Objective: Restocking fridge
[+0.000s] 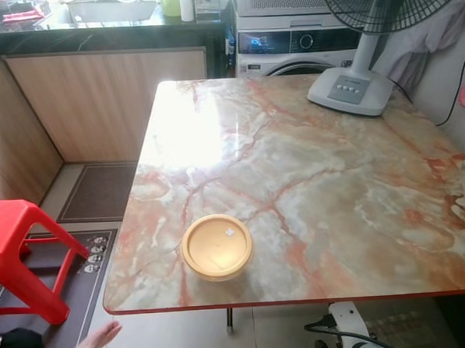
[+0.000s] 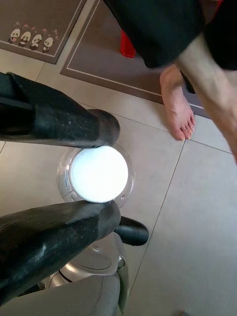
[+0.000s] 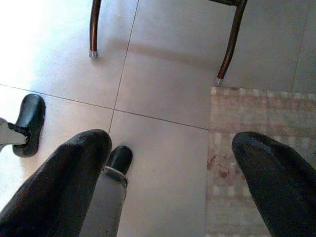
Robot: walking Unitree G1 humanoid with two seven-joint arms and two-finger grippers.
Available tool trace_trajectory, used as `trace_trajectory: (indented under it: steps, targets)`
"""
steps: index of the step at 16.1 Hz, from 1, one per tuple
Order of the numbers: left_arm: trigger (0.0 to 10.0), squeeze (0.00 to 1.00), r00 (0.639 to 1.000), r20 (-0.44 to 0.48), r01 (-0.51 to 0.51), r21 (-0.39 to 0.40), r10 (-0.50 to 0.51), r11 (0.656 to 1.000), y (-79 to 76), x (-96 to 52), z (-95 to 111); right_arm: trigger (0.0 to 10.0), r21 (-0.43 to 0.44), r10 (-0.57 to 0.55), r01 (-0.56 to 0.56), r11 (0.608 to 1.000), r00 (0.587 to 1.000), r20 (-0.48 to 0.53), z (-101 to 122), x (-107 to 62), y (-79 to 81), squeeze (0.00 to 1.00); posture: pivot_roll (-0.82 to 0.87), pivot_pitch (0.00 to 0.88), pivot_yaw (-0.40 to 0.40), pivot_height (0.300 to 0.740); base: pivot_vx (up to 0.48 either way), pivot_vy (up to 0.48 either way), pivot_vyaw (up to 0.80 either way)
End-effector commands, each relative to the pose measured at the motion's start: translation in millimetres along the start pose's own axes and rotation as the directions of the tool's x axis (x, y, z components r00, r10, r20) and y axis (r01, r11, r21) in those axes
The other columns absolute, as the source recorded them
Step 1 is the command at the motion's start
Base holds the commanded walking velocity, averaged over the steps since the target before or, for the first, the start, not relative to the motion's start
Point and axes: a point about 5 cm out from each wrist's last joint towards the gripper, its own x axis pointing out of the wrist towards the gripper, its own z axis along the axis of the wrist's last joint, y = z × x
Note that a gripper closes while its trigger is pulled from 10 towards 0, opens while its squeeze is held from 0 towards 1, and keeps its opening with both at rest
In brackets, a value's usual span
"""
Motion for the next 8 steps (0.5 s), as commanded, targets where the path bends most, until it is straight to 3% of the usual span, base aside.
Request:
trace_trajectory:
  steps: [1, 8]
  targets:
    - [10.0, 0.0, 1.0, -0.005, 0.0, 0.005, 0.0, 1.0, 1.5, -0.4, -3.4, 10.0, 0.012, -0.004, 0.004, 1.0, 1.0, -0.001, -0.9, -0.1, -0.6, 0.0, 0.12, 0.0, -0.041, 0.74, 0.0, 0.0, 0.0]
    - [10.0, 0.0, 0.999, -0.031, 0.015, 0.002, -0.015, 1.0, -1.5, -1.9, -13.2, 10.0, 0.055, -0.019, 0.02, 0.998, 1.0, -0.01, -3.5, -0.3, -1.7, 0.0, 0.1, 0.0, -0.042, 0.74, 0.0, 0.0, 0.0]
